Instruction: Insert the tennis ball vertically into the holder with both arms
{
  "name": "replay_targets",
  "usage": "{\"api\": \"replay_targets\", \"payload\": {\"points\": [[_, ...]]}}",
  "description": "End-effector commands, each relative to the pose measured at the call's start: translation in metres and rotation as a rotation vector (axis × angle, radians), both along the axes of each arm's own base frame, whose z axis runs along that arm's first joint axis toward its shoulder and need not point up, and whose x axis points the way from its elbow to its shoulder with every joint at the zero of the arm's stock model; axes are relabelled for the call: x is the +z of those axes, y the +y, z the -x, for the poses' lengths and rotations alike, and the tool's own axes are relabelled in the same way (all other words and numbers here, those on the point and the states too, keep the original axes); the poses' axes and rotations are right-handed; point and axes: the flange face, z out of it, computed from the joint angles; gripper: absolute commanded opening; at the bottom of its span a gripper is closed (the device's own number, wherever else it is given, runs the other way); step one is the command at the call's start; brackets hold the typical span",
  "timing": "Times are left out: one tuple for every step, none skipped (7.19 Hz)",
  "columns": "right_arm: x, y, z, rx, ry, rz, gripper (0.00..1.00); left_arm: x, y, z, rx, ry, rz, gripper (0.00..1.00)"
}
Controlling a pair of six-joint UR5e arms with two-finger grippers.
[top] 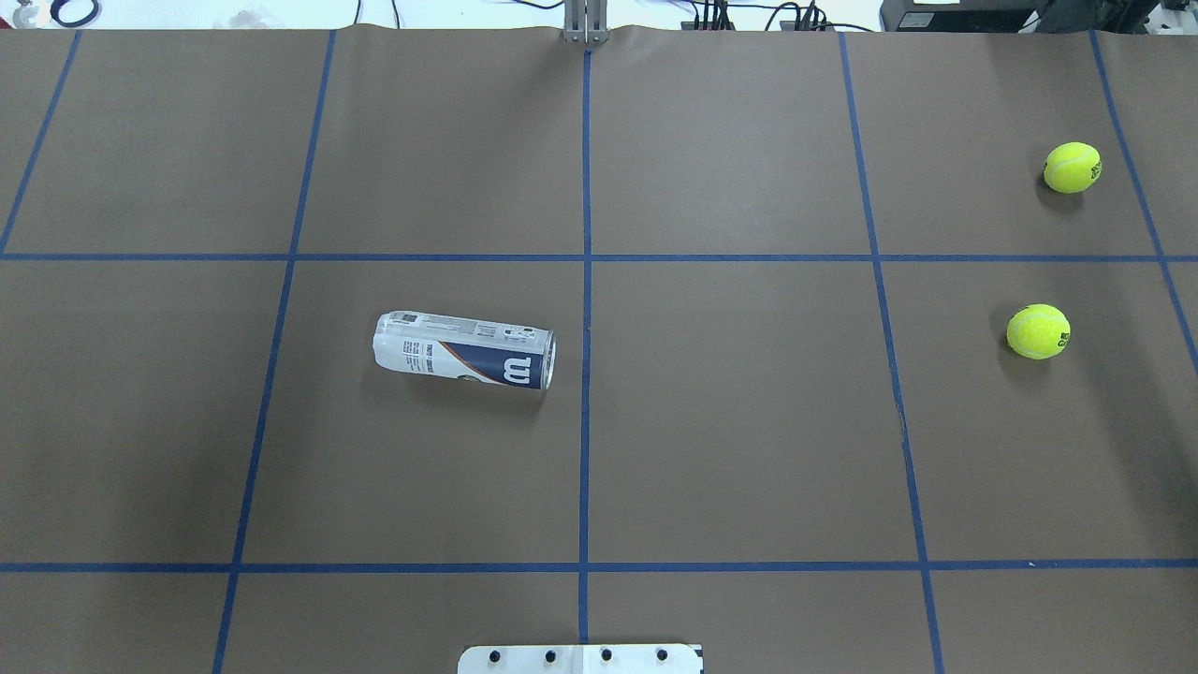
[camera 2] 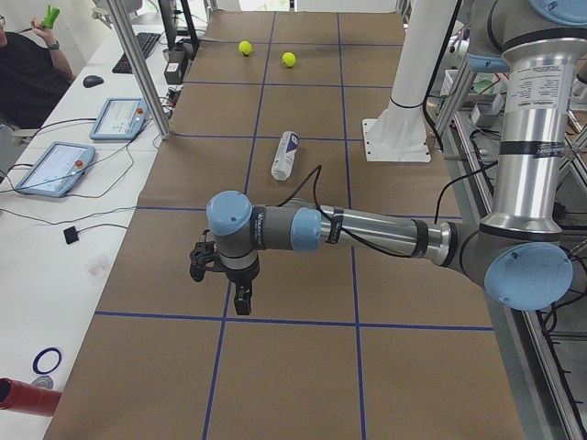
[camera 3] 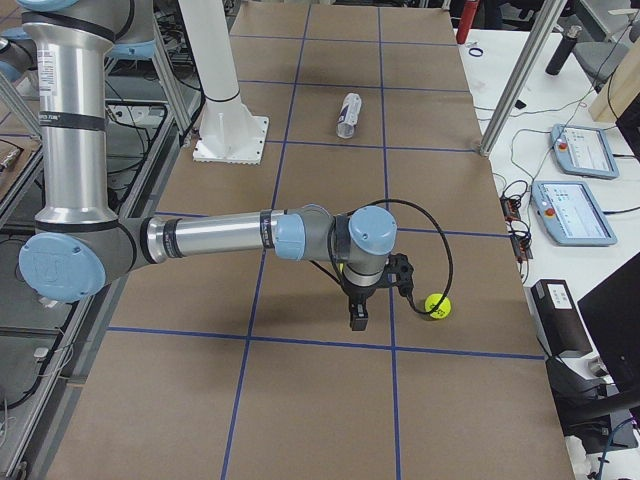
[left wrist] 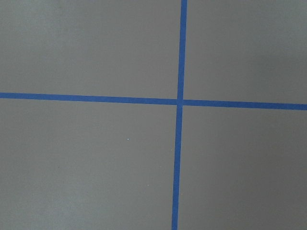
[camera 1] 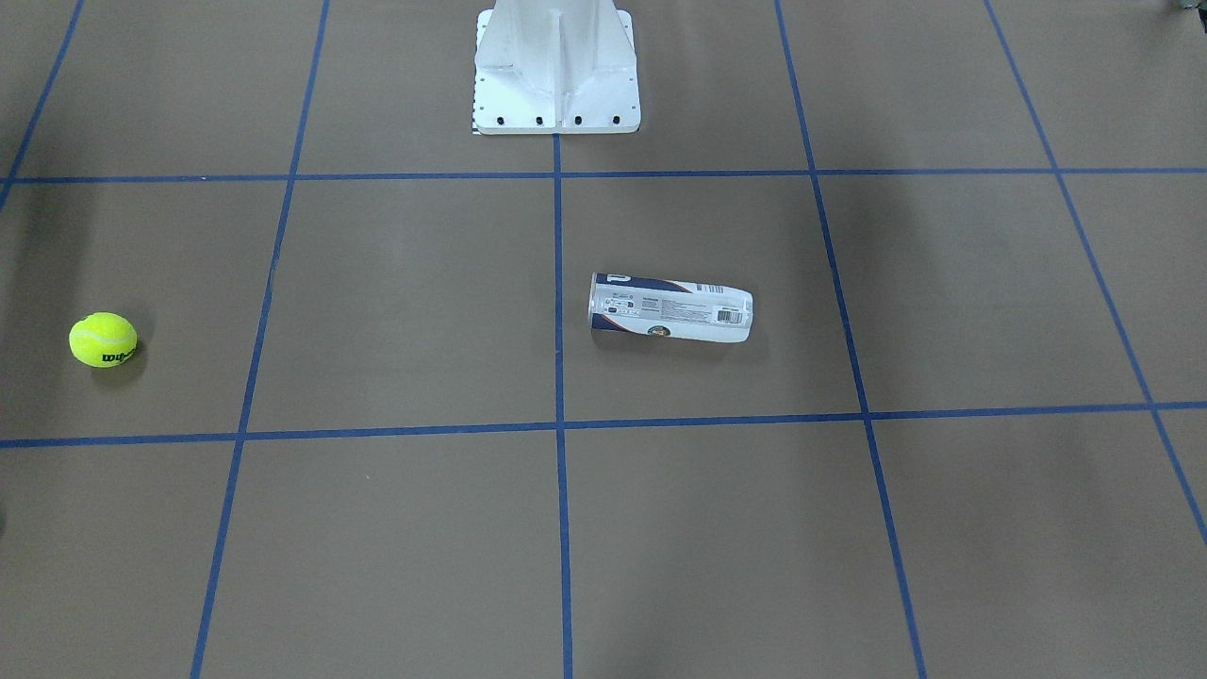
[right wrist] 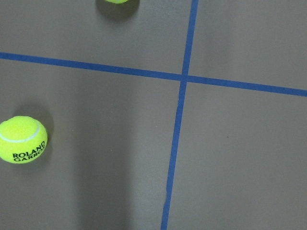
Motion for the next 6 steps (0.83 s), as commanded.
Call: {"api": "replay_targets", "payload": {"points": [[-0.003, -0.001, 0.0, 0.004, -0.001, -0.003, 1.0, 0.001, 0.0, 0.0, 0.0, 0.0, 0.0, 1.0], [-0.003, -0.001, 0.0, 0.004, -0.001, -0.003, 1.0, 0.0, 0.0, 0.0, 0.0, 0.0, 0.0, 1.0], [-0.003, -0.001, 0.0, 0.004, -0.001, -0.003, 1.0, 0.0, 0.0, 0.0, 0.0, 0.0, 0.0, 1.0], [-0.003, -0.001, 0.0, 0.004, -0.001, -0.004, 1.0, 0.001, 0.0, 0.0, 0.0, 0.0, 0.003, 1.0], [-0.004, -0.001, 0.0, 0.004, -0.001, -0.006, 1.0, -0.001, 0.001, 0.004, -0.009, 0.0, 0.001, 1.0], [-0.006, -0.002, 0.0, 0.004, -0.001, -0.01, 1.0, -0.003, 0.001, 0.014, -0.029, 0.0, -0.003, 1.0]]}}
